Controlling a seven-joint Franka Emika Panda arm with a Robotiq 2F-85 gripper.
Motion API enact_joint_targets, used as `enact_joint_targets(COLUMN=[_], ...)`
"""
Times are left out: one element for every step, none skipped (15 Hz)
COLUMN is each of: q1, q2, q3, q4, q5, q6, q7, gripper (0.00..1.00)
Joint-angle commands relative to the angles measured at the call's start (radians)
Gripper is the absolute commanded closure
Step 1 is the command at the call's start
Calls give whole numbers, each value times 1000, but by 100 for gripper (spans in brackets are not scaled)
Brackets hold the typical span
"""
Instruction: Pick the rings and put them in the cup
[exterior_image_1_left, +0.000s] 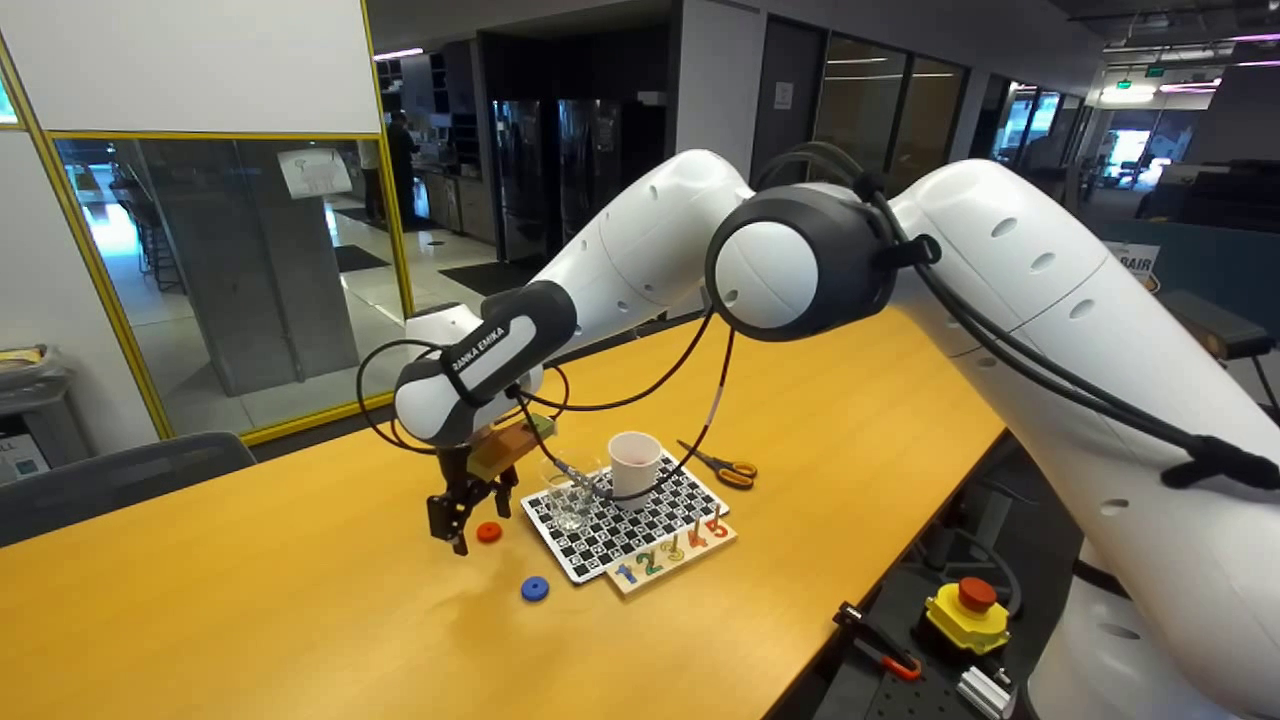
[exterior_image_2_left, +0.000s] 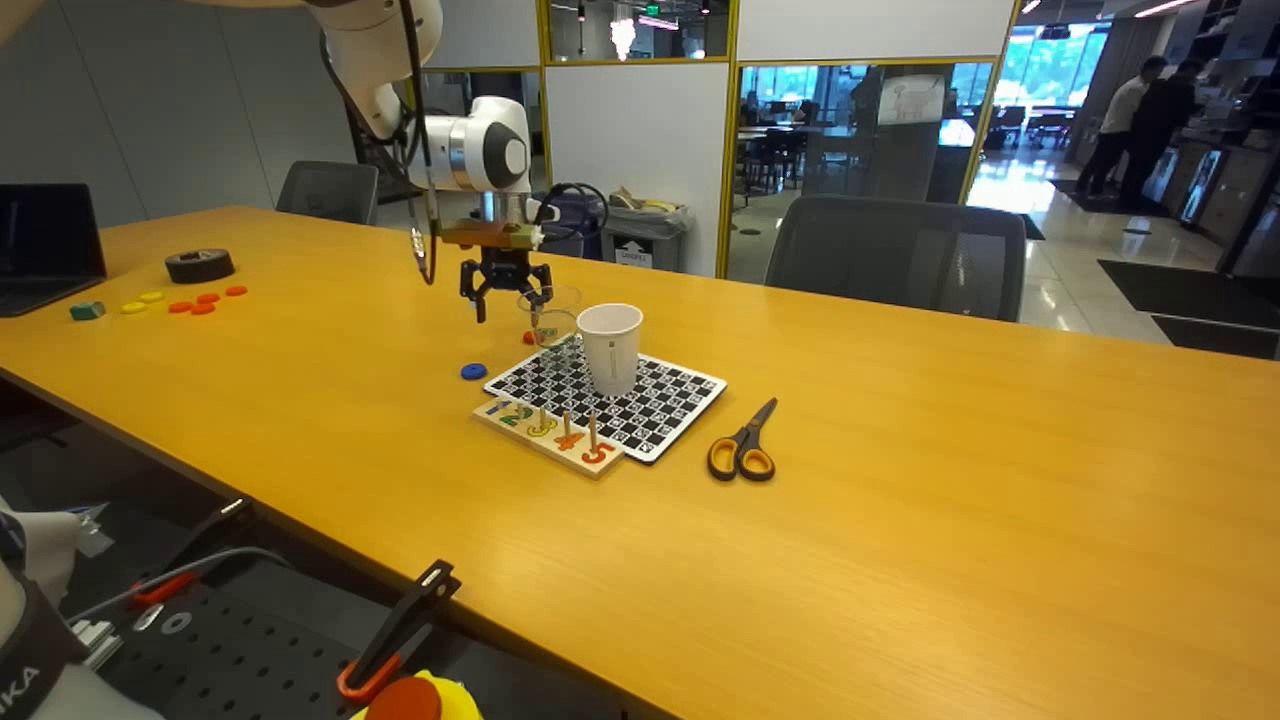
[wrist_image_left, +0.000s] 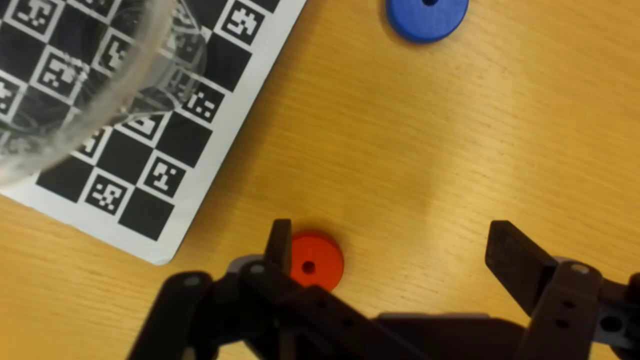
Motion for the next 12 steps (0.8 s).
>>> enact_joint_targets(q1=[28,31,32,31,30,28,25,26,25,25,25,23], q2=[24,26,29,32,34,36,38,41,45,49,54,58], q3=[-26,-32,-35,-38,-42,-43,-45,-49,-51,-54,-56,-56], q4=[47,45,47,48,46,46,46,45,46,47,49,51], q5=[-18,-18,-17,-13,-11,-9,-7,-8,-7,-7,-6,-4], q6=[50,67,73,79,88,92,95,100,103,105,107,108], q7=[55,66,73,81,89,95,98,105,111,116,120,122], gripper=[0,0,0,0,0,0,0,0,0,0,0,0])
